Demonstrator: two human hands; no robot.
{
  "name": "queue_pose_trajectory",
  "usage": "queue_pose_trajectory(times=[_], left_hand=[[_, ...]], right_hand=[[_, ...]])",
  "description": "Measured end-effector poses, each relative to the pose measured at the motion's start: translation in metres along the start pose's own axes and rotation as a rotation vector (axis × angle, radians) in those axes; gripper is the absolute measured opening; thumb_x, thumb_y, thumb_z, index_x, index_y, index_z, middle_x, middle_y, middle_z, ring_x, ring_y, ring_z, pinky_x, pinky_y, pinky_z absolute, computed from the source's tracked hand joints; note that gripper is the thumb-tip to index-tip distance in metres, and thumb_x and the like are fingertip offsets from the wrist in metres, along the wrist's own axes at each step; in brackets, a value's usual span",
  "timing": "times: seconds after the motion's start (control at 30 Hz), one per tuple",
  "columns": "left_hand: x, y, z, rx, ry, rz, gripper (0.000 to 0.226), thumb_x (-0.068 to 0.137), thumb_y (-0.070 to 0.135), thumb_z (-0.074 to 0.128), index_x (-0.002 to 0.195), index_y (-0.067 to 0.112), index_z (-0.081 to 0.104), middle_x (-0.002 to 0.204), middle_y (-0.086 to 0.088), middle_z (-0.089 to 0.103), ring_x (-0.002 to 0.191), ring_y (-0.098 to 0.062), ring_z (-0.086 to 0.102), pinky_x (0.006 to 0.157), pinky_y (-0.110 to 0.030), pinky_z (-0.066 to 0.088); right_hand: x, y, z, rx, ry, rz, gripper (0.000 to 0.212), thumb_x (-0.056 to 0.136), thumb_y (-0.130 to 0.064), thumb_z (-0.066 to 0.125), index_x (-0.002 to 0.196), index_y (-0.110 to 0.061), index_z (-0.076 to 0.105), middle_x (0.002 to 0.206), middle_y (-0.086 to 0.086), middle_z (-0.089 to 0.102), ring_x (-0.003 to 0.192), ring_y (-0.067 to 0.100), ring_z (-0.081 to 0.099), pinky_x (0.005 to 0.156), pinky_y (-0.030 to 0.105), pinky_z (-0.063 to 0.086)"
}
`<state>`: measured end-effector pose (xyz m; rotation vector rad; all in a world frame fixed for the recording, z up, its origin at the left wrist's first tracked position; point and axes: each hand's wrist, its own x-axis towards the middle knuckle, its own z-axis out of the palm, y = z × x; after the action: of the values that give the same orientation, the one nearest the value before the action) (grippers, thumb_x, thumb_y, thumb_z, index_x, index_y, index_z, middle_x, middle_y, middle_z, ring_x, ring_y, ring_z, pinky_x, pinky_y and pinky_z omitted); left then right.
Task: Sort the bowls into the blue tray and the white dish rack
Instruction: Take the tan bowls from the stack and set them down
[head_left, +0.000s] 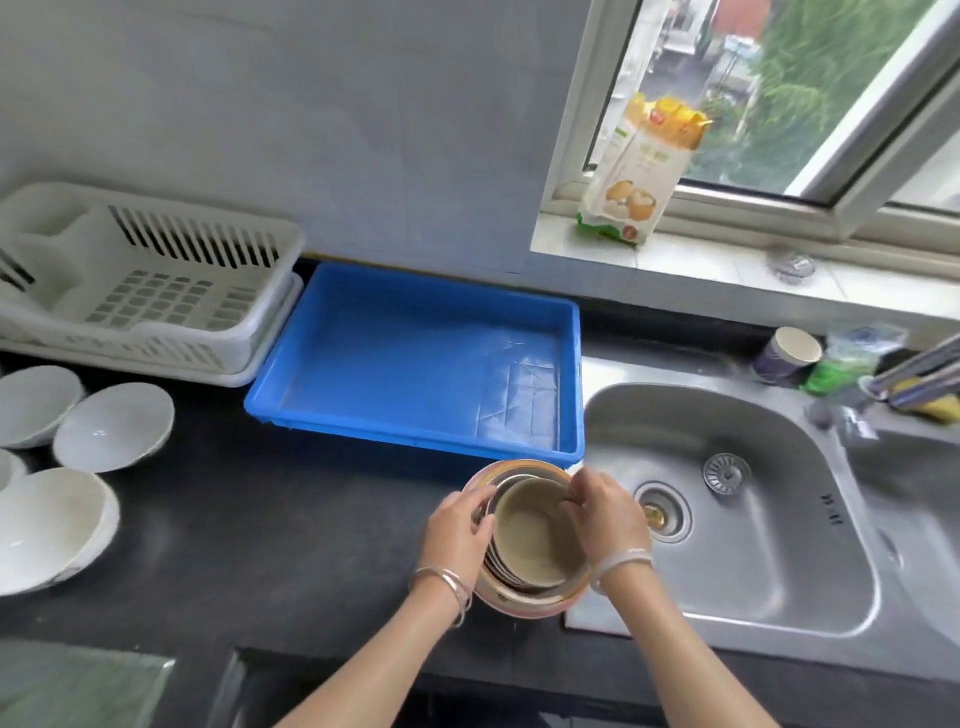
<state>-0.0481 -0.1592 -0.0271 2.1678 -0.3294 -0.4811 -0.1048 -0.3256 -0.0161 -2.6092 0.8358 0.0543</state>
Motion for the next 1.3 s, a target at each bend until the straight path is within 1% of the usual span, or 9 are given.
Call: queue_pose_trajectory(times=[0.13,0.37,0.6,0.7,0.83,0.93,1.07,1.2,1.3], left_hand=[[0.002,0.001,0.0,-0.001,0.002,0.009,0.027,0.089,0.019,0.056,0.113,0.027,0.064,0.094,0.008,0.056,0.075,-0.005,0.054,0.077,-0.016,0.044],[0.006,0.006,0.0,0.046,0.005,0.005,0.015,0.088,0.026,0.057,0.098,0.021,0.067,0.099,0.005,0.059,0.085,-0.011,0.058,0.079,-0.024,0.05],[0.012,0.019,0.002,0.179,0.047,0.0,0.012,0.087,0.018,0.056,0.081,0.012,0.065,0.1,0.001,0.061,0.095,-0.016,0.056,0.082,-0.029,0.052],[0.014,0.025,0.001,0.195,0.068,0.0,0.012,0.086,0.015,0.054,0.076,0.01,0.06,0.09,-0.003,0.062,0.087,-0.019,0.056,0.075,-0.032,0.052],[0.014,0.032,-0.002,0.163,0.063,-0.02,0.018,0.088,0.017,0.053,0.071,0.018,0.049,0.078,-0.001,0.062,0.067,-0.014,0.055,0.058,-0.023,0.047],[0.016,0.035,-0.007,0.125,0.054,-0.041,0.014,0.088,0.017,0.053,0.075,0.011,0.054,0.072,-0.004,0.061,0.064,-0.018,0.056,0.063,-0.032,0.052],[0.023,0.036,-0.021,-0.004,0.089,-0.084,0.014,0.085,0.011,0.053,0.072,0.005,0.054,0.072,-0.007,0.061,0.066,-0.018,0.051,0.058,-0.025,0.042],[0.025,0.03,-0.047,-0.06,0.14,-0.128,0.023,0.084,0.012,0.055,0.063,0.014,0.048,0.068,0.0,0.059,0.069,-0.02,0.057,0.061,-0.025,0.044],[0.024,0.019,-0.07,-0.09,0.191,-0.174,0.023,0.084,0.013,0.055,0.063,0.015,0.049,0.069,0.0,0.06,0.072,-0.024,0.062,0.066,-0.029,0.047]], right_hand=[[0.004,0.004,-0.003,-0.056,-0.009,0.006,0.019,0.086,-0.023,0.056,0.08,-0.022,0.037,0.09,0.008,0.067,0.079,0.032,0.058,0.059,0.03,0.03],[0.011,0.014,-0.008,0.073,-0.107,0.029,0.016,0.09,-0.02,0.05,0.086,-0.02,0.035,0.087,0.014,0.067,0.073,0.033,0.057,0.058,0.031,0.033],[0.007,0.027,-0.013,0.336,-0.07,0.135,0.015,0.087,-0.018,0.058,0.083,-0.024,0.045,0.084,0.009,0.069,0.068,0.026,0.057,0.049,0.021,0.036],[0.007,0.03,-0.018,0.402,-0.027,0.135,0.01,0.086,-0.015,0.059,0.088,-0.024,0.057,0.086,0.008,0.07,0.072,0.026,0.06,0.059,0.026,0.041],[0.009,0.032,-0.028,0.442,0.012,0.144,0.011,0.087,-0.015,0.058,0.096,-0.02,0.061,0.084,0.005,0.068,0.074,0.027,0.063,0.065,0.038,0.054],[0.01,0.03,-0.035,0.451,0.014,0.138,0.011,0.088,-0.016,0.057,0.098,-0.02,0.061,0.083,0.004,0.067,0.071,0.026,0.064,0.062,0.039,0.057],[0.012,0.021,-0.046,0.557,0.042,0.131,0.011,0.089,-0.014,0.056,0.095,-0.023,0.059,0.084,0.007,0.068,0.058,0.017,0.064,0.04,0.02,0.049],[0.018,0.005,-0.055,0.622,0.065,0.1,0.012,0.087,-0.011,0.056,0.093,-0.022,0.06,0.08,0.009,0.07,0.045,0.013,0.06,0.038,0.02,0.047],[0.025,-0.012,-0.053,0.632,0.05,0.078,0.012,0.087,-0.012,0.056,0.093,-0.021,0.06,0.082,0.01,0.07,0.061,0.02,0.065,0.046,0.031,0.056]])
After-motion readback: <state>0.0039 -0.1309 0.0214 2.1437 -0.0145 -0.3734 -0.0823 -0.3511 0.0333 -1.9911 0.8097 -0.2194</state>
